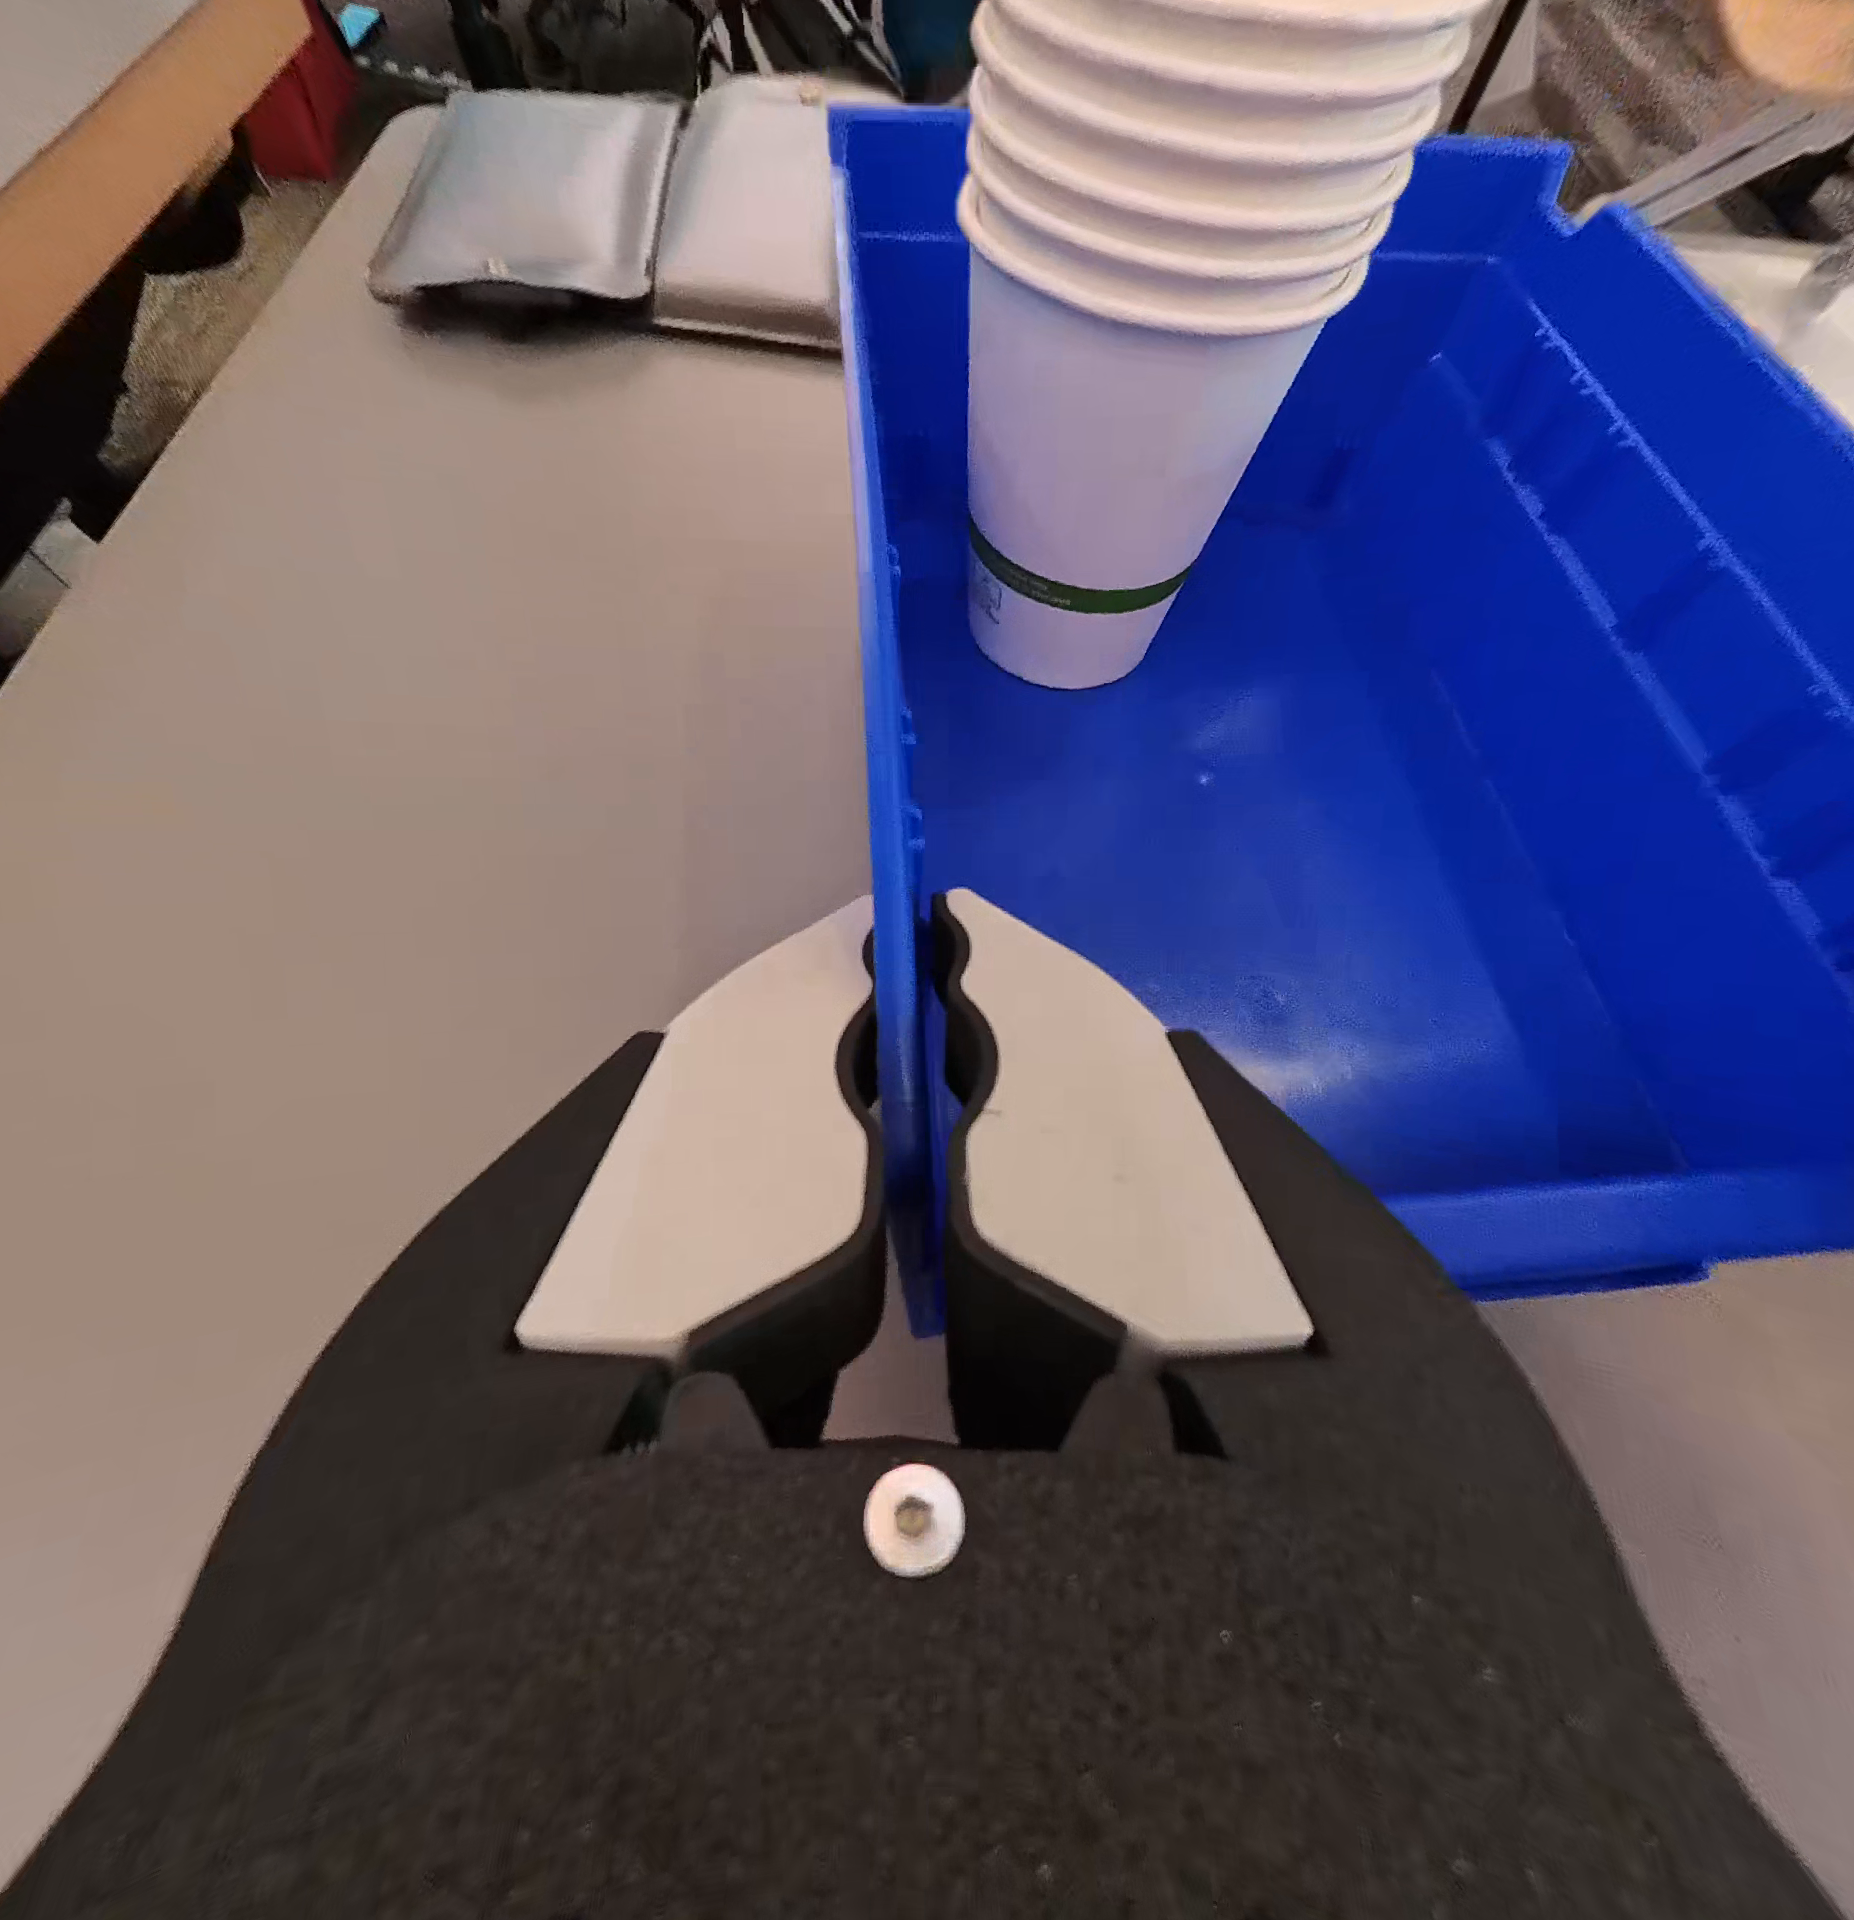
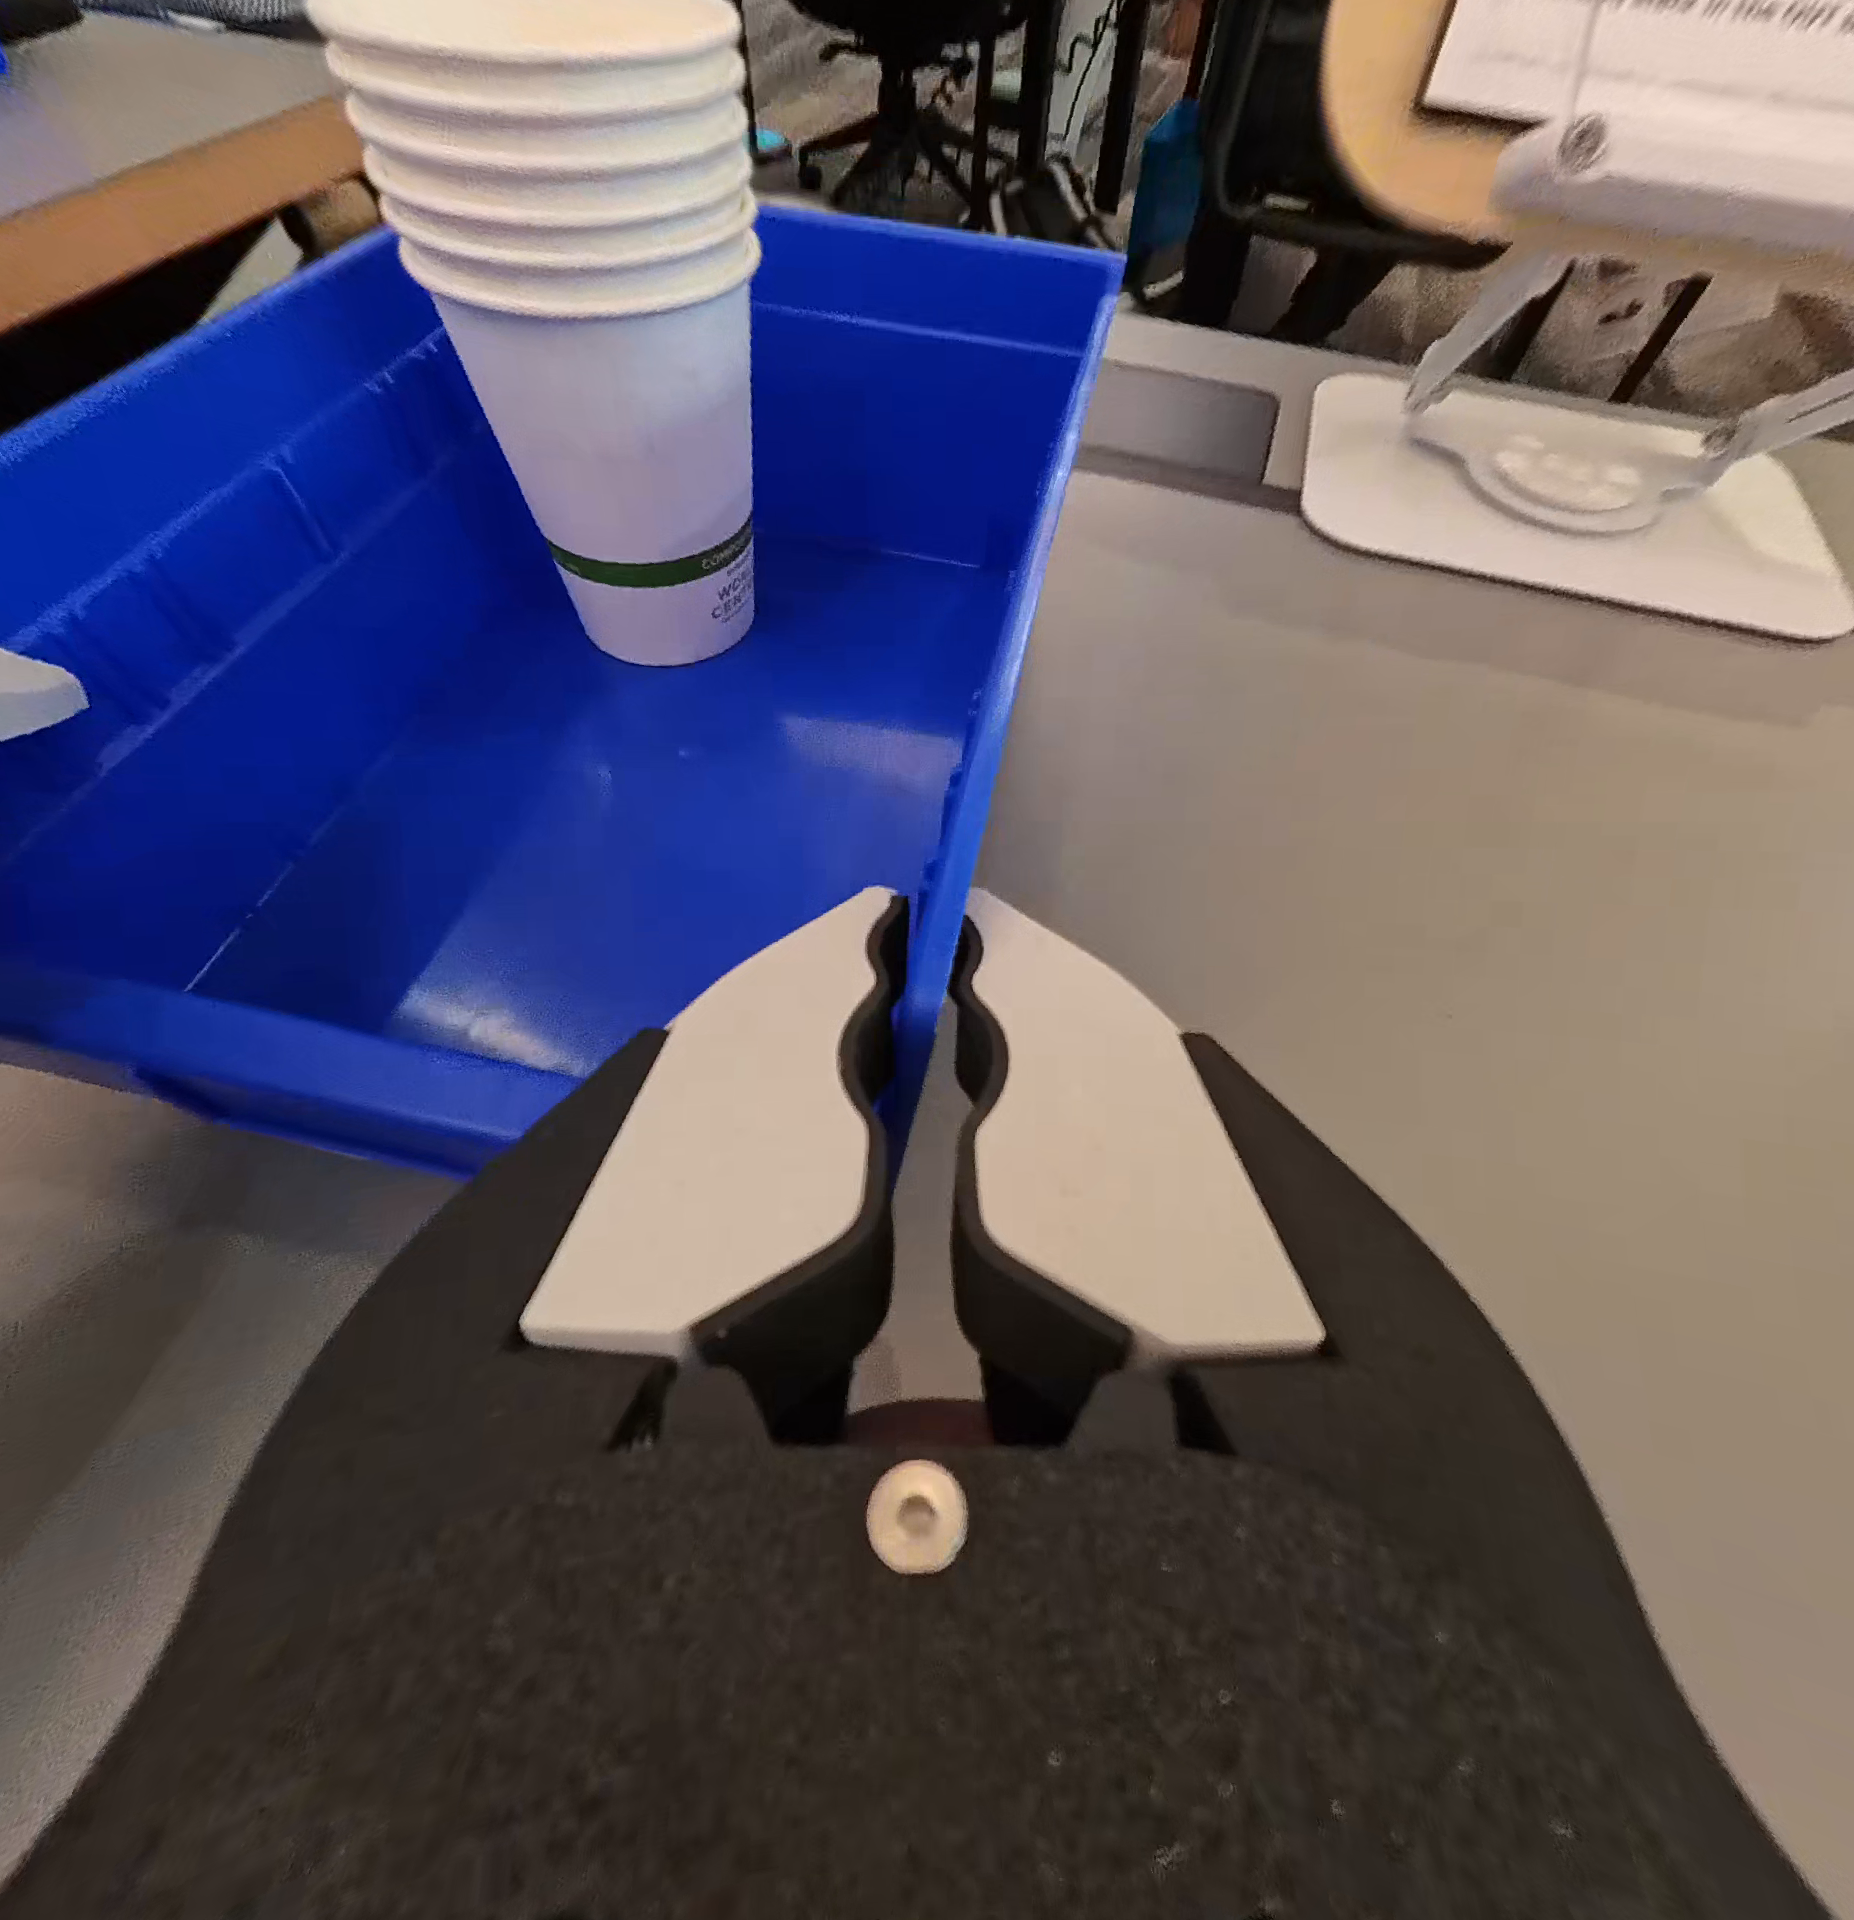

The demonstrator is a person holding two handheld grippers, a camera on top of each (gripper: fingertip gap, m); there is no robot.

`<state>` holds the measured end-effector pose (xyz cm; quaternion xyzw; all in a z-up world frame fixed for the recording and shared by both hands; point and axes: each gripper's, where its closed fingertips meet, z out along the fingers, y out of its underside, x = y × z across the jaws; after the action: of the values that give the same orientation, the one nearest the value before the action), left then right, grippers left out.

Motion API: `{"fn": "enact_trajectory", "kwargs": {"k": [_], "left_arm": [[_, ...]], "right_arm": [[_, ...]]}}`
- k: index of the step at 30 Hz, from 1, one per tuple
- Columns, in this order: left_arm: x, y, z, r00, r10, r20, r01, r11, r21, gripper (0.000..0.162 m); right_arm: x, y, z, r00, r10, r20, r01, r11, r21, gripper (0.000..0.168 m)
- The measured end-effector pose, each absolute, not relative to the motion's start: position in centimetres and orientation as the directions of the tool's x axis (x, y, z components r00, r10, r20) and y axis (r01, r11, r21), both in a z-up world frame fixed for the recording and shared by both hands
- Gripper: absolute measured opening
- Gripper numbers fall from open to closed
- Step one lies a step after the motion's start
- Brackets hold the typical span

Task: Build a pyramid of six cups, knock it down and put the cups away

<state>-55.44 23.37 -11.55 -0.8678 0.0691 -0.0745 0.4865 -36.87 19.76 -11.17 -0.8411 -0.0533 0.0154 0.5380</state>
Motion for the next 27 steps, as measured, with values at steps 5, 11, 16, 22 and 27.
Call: {"fn": "enact_trajectory", "kwargs": {"k": [5,11,16,22,27], "left_arm": [[-55.6,24.1,-12.4,0.979,-0.192,0.064,-0.043,-0.507,-0.861,0.005],[-55.3,23.5,-11.4,0.983,-0.154,0.099,0.008,-0.505,-0.863,0.034],[-53.6,21.3,-3.6,0.983,-0.174,0.053,-0.009,-0.341,-0.94,0.065],[-43.9,16.4,-2.0,0.94,-0.322,0.111,0.009,-0.301,-0.954,0.065],[-40.4,13.5,-5.3,0.96,-0.268,0.074,0.005,-0.25,-0.968,0.064]], "right_arm": [[-36.9,20.0,-12.0,0.99,0.139,0.016,0.07,-0.395,-0.916,0.009],[-35.7,17.9,-9.9,0.967,0.255,-0.029,0.072,-0.376,-0.924,0.029],[-30.9,11.1,-3.0,0.886,0.462,-0.036,0.095,-0.258,-0.961,0.042],[-12.0,7.0,-0.7,0.954,0.297,0.04,0.091,-0.16,-0.983,0.049],[4.5,4.3,-6.4,0.997,-0.038,0.064,0.055,-0.201,-0.978,0.055]]}}
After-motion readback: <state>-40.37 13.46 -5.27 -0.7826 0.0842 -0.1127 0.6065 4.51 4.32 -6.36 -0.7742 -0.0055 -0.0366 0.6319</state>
